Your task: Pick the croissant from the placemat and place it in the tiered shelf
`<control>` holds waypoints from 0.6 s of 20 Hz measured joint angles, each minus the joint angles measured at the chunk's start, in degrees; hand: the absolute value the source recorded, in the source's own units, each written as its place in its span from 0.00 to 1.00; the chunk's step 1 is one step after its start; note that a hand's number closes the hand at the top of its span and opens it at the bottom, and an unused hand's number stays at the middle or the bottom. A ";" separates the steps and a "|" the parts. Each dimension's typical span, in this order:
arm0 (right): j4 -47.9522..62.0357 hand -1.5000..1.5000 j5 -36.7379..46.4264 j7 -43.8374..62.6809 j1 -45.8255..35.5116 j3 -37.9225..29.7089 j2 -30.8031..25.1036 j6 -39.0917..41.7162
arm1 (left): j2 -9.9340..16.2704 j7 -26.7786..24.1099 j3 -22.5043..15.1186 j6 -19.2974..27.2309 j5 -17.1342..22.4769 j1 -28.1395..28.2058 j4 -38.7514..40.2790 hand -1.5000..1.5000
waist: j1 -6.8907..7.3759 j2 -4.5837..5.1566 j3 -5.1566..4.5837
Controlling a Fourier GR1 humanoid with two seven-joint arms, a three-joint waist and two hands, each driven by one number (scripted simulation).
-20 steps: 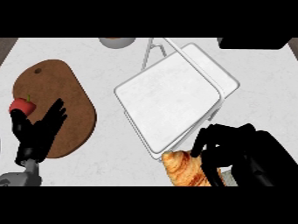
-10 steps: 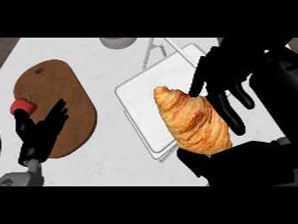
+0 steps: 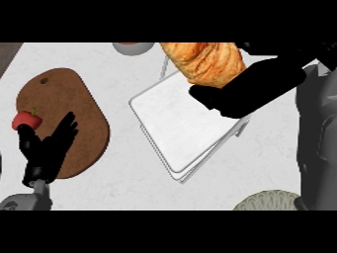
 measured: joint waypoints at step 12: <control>11.21 1.00 4.80 -11.21 -2.35 2.32 0.07 -7.23 | 0.73 1.46 1.71 -1.51 0.18 0.12 -0.37 0.50 | -0.32 0.00 -0.07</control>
